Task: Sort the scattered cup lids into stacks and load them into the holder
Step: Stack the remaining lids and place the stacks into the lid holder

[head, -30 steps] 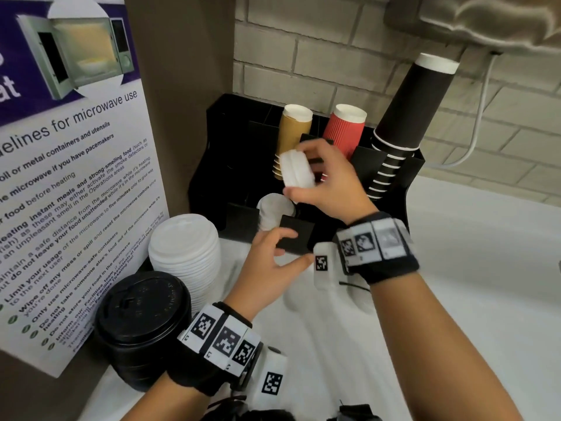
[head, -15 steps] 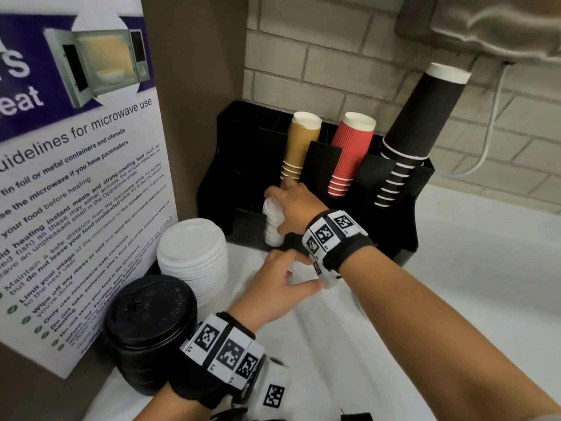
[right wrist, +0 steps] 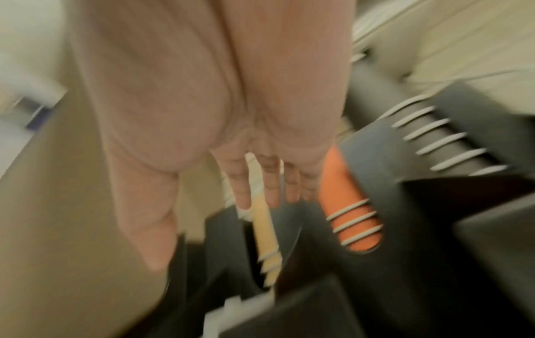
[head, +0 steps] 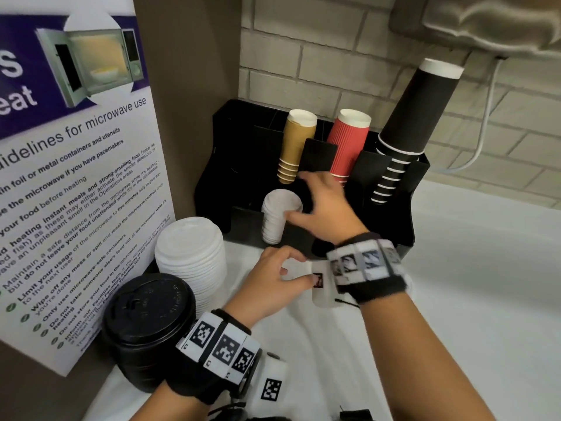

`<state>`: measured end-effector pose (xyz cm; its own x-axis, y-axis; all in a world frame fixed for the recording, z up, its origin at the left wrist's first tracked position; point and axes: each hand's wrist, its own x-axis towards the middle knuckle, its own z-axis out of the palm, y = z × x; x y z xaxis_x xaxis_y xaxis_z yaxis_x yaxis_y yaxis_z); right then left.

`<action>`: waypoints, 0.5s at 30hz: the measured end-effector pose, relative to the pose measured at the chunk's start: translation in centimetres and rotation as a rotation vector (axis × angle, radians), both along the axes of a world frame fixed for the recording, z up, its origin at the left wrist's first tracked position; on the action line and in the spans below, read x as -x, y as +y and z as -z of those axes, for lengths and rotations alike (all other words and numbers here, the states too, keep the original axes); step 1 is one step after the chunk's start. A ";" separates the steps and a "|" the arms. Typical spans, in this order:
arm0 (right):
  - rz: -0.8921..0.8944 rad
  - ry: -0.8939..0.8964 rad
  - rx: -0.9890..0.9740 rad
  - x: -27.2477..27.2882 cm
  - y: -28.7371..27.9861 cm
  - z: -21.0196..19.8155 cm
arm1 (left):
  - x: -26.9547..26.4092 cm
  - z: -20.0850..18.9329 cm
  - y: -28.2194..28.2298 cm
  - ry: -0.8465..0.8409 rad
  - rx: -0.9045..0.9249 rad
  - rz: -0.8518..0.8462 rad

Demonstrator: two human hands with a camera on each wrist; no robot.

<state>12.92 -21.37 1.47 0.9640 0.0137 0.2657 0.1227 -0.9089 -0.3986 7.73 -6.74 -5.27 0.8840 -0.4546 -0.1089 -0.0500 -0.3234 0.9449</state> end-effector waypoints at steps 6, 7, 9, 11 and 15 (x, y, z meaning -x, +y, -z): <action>0.416 -0.001 -0.278 8.1 -9.0 1.5 | 0.5 -0.3 0.0 0.011 0.004 -0.007; 0.473 0.062 -0.262 9.1 -10.1 2.1 | 0.6 -0.4 -0.1 0.010 0.006 -0.007; 0.526 0.167 -0.233 10.5 -11.4 3.1 | 0.8 -0.5 -0.2 0.010 0.006 -0.005; 0.534 0.247 -0.220 11.3 -11.6 3.7 | 0.9 -0.5 -0.3 0.011 0.002 -0.002; 0.518 0.368 -0.214 11.5 -11.0 4.6 | 0.8 -0.8 -0.3 0.005 -0.003 -0.006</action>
<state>1.37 -32.34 -3.15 0.8599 -0.4920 -0.1362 -0.4868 -0.7102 -0.5086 6.90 -7.09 -4.51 0.8859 -0.4494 -0.1148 -0.0433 -0.3266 0.9442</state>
